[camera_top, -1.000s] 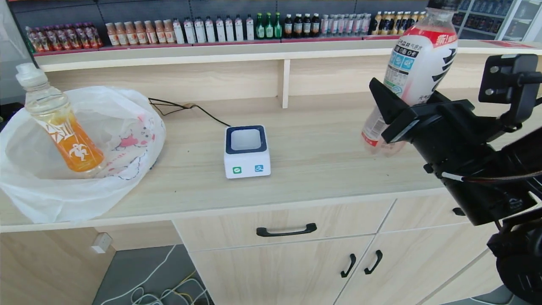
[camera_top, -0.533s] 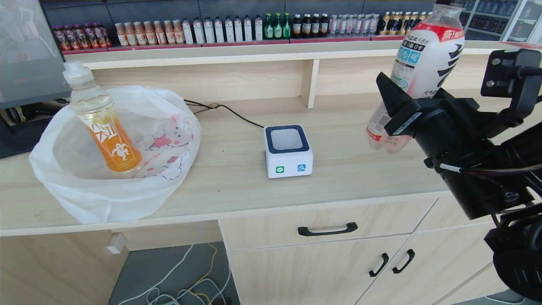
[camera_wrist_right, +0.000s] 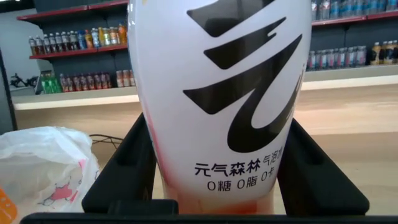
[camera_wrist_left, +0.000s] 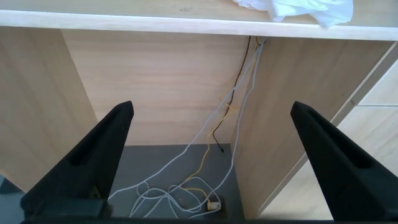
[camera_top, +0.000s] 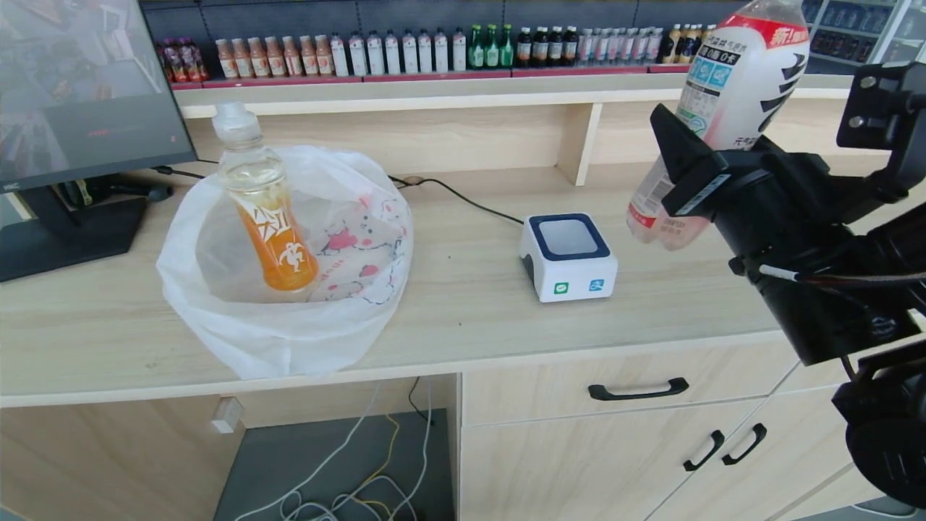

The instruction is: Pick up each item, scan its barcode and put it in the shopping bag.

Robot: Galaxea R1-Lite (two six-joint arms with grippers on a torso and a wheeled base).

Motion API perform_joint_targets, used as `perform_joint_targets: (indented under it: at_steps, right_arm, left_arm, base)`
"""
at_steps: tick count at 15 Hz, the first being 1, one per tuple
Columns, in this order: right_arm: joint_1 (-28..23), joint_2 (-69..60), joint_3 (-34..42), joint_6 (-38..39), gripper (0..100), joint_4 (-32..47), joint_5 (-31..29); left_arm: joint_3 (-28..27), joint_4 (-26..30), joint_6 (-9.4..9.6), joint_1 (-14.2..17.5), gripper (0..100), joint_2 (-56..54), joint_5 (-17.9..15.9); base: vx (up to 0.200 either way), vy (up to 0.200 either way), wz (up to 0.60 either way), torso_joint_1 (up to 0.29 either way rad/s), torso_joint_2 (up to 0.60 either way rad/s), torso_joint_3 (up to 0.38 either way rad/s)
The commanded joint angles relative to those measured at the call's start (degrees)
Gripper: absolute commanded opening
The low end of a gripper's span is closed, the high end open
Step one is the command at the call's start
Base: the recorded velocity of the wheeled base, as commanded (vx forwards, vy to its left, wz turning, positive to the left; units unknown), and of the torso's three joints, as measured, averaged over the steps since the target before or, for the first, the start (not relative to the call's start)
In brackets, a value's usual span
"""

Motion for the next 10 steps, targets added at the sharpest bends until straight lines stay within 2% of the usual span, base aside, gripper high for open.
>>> perform_joint_targets:
  at_steps: [1, 2, 3, 5, 7, 10]
  right_arm:
    - [-0.08, -0.93, -0.33, -0.08, 0, 0.93, -0.21]
    - [0.19, -0.93, -0.68, -0.34, 0, 1.64, -0.39]
    - [0.45, -0.84, -1.30, -4.21, 0, 1.99, 0.75]
    - [0.36, -0.57, -2.00, -12.64, 0, 2.08, 9.19]
    - [0.45, -0.31, -2.44, -19.06, 0, 2.08, 10.77]
    - [0.45, 0.74, -5.60, -23.01, 0, 4.89, 15.52]
  left_arm:
    - [0.00, -0.07, 0.00, 0.05, 100, -0.01, 0.00]
    - [0.00, -0.07, 0.00, 0.05, 100, -0.01, 0.00]
    - [0.00, -0.07, 0.00, 0.05, 100, -0.01, 0.00]
    - [0.00, -0.07, -0.09, 0.05, 100, -0.01, 0.00]
    - [0.00, -0.07, -0.09, 0.05, 100, -0.01, 0.00]
    - [0.00, -0.07, -0.09, 0.05, 100, -0.01, 0.00]
  base:
    - [0.000, 0.000, 0.00, 0.000, 0.00, 0.000]
    - [0.000, 0.000, 0.00, 0.000, 0.00, 0.000]
    - [0.000, 0.000, 0.00, 0.000, 0.00, 0.000]
    - [0.000, 0.000, 0.00, 0.000, 0.00, 0.000]
    - [0.000, 0.000, 0.00, 0.000, 0.00, 0.000]
    - [0.000, 0.000, 0.00, 0.000, 0.00, 0.000]
